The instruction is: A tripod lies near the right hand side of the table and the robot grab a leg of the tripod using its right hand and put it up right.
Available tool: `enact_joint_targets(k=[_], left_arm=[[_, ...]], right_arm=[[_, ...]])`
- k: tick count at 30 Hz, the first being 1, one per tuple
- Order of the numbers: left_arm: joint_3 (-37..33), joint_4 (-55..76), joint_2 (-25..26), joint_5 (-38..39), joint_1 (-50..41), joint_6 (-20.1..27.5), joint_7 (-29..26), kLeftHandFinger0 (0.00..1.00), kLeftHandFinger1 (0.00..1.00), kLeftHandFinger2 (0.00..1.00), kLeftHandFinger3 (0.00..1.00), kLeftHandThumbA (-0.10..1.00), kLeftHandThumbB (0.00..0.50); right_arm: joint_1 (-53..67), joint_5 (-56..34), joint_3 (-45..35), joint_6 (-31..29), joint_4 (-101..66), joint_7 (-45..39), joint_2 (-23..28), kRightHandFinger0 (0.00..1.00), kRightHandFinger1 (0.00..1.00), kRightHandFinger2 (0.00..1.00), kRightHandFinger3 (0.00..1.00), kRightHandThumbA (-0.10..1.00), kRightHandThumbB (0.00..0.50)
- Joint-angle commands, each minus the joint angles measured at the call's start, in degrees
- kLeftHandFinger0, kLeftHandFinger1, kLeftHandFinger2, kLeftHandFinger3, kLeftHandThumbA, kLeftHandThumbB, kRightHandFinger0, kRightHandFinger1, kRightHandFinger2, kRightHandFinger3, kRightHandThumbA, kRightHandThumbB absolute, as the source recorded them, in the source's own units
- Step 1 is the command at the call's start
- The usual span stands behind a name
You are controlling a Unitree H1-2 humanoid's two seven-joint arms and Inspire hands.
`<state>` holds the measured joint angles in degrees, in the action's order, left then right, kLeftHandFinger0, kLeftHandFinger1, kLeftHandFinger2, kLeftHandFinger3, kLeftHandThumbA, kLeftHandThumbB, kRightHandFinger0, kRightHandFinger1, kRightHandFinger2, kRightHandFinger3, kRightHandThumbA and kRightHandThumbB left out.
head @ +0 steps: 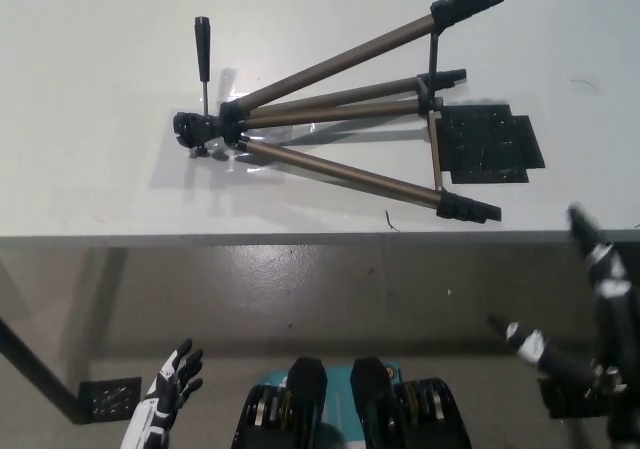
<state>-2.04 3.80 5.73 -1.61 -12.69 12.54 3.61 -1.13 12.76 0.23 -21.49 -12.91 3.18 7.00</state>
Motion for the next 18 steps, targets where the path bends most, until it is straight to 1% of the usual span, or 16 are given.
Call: enact_joint_targets(k=[1, 4, 5, 7, 9, 11, 13, 17, 18], left_arm=[[-0.2, 1.5, 0.7, -0.8, 0.3, 3.2, 0.4, 1.00, 1.00, 1.00, 1.00, 1.00, 0.500], [-0.2, 1.8, 0.7, -1.2, 0.2, 2.6, 0.3, 1.00, 1.00, 1.00, 1.00, 1.00, 0.500], [-0.3, 1.8, 0.7, -0.9, 0.2, 2.6, 0.5, 1.00, 1.00, 1.00, 1.00, 1.00, 0.500], [-0.2, 1.7, 0.7, -0.8, 0.4, 2.7, 0.4, 1.00, 1.00, 1.00, 1.00, 1.00, 0.500], [-0.3, 1.6, 0.8, -0.8, 0.4, 2.6, 0.6, 1.00, 1.00, 1.00, 1.00, 1.00, 0.500], [-0.1, 1.3, 1.1, -0.6, 0.5, 2.9, 0.7, 1.00, 1.00, 1.00, 1.00, 1.00, 0.500], [-0.2, 1.3, 1.1, -0.9, 0.8, 2.6, 0.7, 1.00, 1.00, 1.00, 1.00, 1.00, 0.500], [-0.2, 0.9, 1.1, -0.8, 0.9, 3.1, 0.8, 1.00, 1.00, 1.00, 1.00, 1.00, 0.500], [-0.2, 0.5, 1.3, -1.3, 0.7, 3.9, 0.7, 1.00, 1.00, 1.00, 1.00, 1.00, 0.500]], right_arm=[[-8.4, 14.2, -3.5, 7.0, -11.9, -1.1, 2.4, 1.00, 1.00, 1.00, 1.00, 1.00, 0.500], [-16.6, 12.2, -3.9, 16.1, -16.4, -6.7, 5.7, 1.00, 1.00, 1.00, 1.00, 1.00, 0.500], [-21.4, 14.1, -4.0, 19.5, -16.4, -8.9, 7.6, 1.00, 1.00, 1.00, 1.00, 1.00, 0.500], [-25.7, 18.0, -3.5, 23.3, -16.5, -11.9, 9.3, 1.00, 1.00, 1.00, 1.00, 1.00, 0.500], [-32.2, 19.5, -2.2, 27.8, -15.5, -15.4, 11.3, 1.00, 1.00, 1.00, 1.00, 1.00, 0.500], [-40.0, 20.1, 0.3, 30.6, -11.8, -18.5, 12.8, 1.00, 1.00, 1.00, 1.00, 1.00, 0.498], [-45.5, 23.6, 2.9, 33.3, -8.7, -22.2, 13.6, 1.00, 1.00, 1.00, 1.00, 1.00, 0.497], [-54.0, 27.4, 8.0, 35.1, -0.6, -25.8, 14.0, 1.00, 1.00, 1.00, 1.00, 1.00, 0.500], [-56.3, 28.5, 9.6, 36.3, 1.8, -27.2, 13.7, 1.00, 1.00, 1.00, 1.00, 1.00, 0.500]])
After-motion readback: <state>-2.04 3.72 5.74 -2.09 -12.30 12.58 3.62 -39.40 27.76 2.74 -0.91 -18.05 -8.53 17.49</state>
